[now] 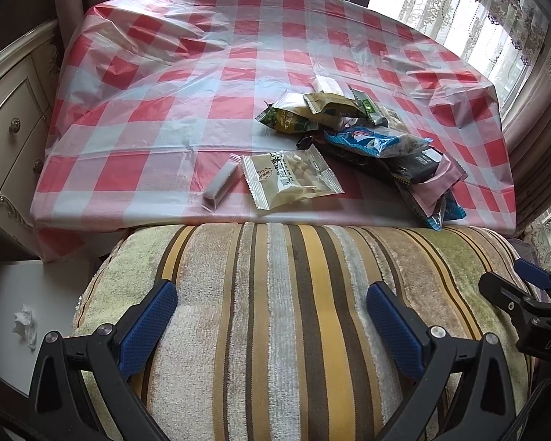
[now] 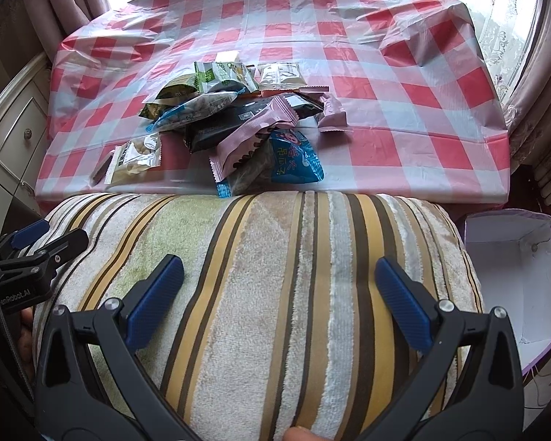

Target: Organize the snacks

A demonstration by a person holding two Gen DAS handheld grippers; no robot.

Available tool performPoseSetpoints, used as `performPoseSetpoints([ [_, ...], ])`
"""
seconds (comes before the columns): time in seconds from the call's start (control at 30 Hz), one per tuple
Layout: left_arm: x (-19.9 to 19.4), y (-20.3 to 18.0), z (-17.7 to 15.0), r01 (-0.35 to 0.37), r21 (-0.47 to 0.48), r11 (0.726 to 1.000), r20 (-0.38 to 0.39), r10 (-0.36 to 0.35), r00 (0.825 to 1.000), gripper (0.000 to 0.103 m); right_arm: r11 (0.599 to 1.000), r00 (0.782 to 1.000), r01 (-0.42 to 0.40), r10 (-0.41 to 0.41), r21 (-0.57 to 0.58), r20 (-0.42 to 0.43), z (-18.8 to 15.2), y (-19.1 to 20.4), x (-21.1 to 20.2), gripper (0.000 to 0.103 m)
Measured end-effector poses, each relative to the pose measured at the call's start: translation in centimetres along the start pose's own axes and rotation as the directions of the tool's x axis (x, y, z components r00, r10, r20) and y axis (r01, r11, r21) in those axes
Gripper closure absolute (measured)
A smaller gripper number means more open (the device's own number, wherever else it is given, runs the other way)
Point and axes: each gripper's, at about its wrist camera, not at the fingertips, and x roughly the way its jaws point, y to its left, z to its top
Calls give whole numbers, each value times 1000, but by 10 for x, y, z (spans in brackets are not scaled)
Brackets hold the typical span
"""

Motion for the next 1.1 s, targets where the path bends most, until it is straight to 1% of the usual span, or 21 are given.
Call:
performPoseSetpoints([
  [0.33,1,2,0,15,-6,1000,-2,-15,1000,0,1000,1000,2,-2,-4,-1,0,0,1,0],
  [1.1,1,1,0,14,-6,1000,-1,-14,1000,0,1000,1000,2,-2,-4,-1,0,0,2,0],
])
